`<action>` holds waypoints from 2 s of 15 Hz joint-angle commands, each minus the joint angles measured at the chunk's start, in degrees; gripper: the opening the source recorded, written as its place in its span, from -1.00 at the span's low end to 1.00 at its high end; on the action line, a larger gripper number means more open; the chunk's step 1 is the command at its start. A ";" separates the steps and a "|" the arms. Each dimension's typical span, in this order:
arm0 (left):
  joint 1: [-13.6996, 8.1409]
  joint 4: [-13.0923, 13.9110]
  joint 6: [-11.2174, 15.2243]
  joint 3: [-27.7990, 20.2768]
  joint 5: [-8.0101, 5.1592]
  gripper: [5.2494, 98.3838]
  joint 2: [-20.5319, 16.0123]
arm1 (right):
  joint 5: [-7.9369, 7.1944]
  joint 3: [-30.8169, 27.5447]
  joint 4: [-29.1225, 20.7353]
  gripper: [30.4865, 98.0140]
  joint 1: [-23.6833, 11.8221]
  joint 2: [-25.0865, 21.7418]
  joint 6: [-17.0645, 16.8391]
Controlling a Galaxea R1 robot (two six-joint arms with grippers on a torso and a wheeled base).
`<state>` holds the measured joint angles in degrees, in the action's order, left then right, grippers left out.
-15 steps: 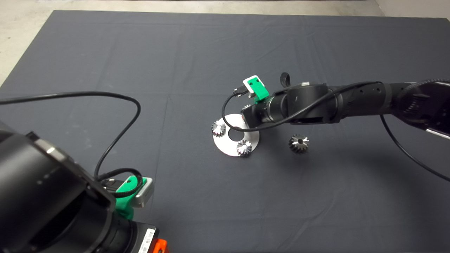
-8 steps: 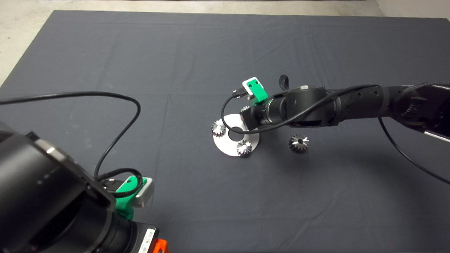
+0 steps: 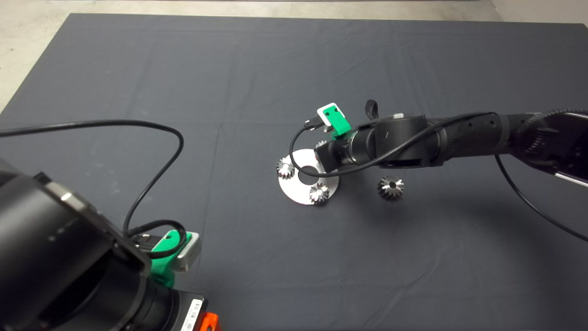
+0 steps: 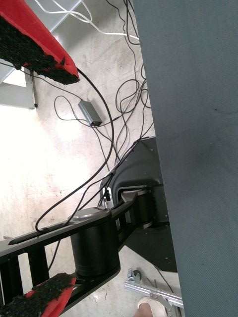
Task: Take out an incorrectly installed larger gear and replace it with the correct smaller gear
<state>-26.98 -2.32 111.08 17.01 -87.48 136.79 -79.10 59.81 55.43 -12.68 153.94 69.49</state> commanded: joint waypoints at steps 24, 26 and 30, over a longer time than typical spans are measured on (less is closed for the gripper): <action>-0.45 1.24 0.02 -0.92 -3.22 1.00 -0.07 | 1.67 -0.04 -0.32 -0.70 -0.86 0.18 1.35; -0.45 1.26 0.02 -0.94 -3.22 1.00 -0.07 | 2.46 0.91 -0.32 -0.70 -0.95 0.44 1.35; -0.45 1.17 0.02 -0.85 -3.31 1.00 -0.07 | 2.99 1.17 -0.32 -0.70 -1.21 0.44 1.35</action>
<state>-26.98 -2.31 111.08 17.01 -87.48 136.79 -77.42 61.05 55.04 -12.40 153.99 70.40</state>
